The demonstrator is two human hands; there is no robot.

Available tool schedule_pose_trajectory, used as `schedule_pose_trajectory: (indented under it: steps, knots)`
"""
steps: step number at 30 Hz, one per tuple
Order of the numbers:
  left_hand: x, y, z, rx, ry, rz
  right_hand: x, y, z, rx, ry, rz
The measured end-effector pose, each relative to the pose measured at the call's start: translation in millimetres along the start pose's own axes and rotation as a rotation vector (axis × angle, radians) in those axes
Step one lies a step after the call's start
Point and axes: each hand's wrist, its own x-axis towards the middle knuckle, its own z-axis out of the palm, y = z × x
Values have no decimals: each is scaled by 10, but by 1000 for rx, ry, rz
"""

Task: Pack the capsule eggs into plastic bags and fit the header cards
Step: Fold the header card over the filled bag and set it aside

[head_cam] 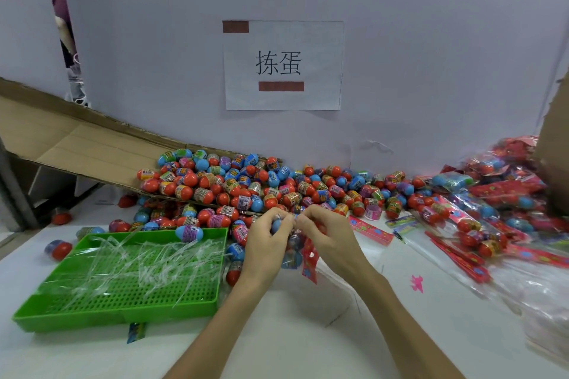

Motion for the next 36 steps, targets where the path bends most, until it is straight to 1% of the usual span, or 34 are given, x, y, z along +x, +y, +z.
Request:
schedule_pose_trajectory:
  steps: [4, 7, 9, 12, 13, 15, 16, 17, 18, 20, 21, 22, 23, 25, 26, 29, 32, 34, 36]
  knots:
    - [9, -9, -9, -7, 32, 10, 47, 5, -89, 27, -53, 37]
    - [7, -2, 28, -60, 9, 25, 83, 10, -210, 167, -71, 166]
    - [3, 4, 33, -137, 21, 0, 90, 13, -315, 250, -78, 253]
    - [28, -27, -10, -192, 124, 6, 91, 65, -525, 376, -85, 365]
    - [43, -41, -26, -193, 156, 14, 78, 94, -600, 414, -133, 396]
    - [72, -63, -40, -211, 190, -1, 44, 169, -743, 430, -285, 450]
    - [83, -73, -40, -223, 195, -16, 38, 193, -810, 434, -315, 454]
    - [89, -76, -42, -237, 196, -32, 33, 214, -876, 493, -267, 431]
    - [96, -77, -40, -255, 195, -46, 42, 239, -950, 632, -120, 383]
    - [104, -78, -39, -276, 198, -57, 55, 268, -1124, 1042, 297, 238]
    - [104, -80, -36, -274, 201, -58, 48, 299, -1213, 1152, 440, 172]
    - [106, -83, -32, -270, 205, -59, 48, 332, -1274, 1155, 518, 157]
    - [109, -84, -26, -267, 205, -63, 51, 347, -1278, 1069, 534, 197]
    - [107, -88, -7, -259, 198, -75, 64, 363, -1148, 839, 496, 327]
    - [102, -86, -3, -253, 194, -79, 77, 356, -1054, 748, 482, 361]
    - [96, -79, -12, -232, 184, -92, 106, 300, -824, 519, 430, 361]
    - [93, -96, -15, -163, 153, -103, 88, 348, -710, 198, 345, 324]
    - [74, -106, 0, -71, 111, -75, 69, 374, -679, 10, 296, 322]
    - [45, -106, 14, 44, 76, -34, 52, 419, -693, -89, 244, 370]
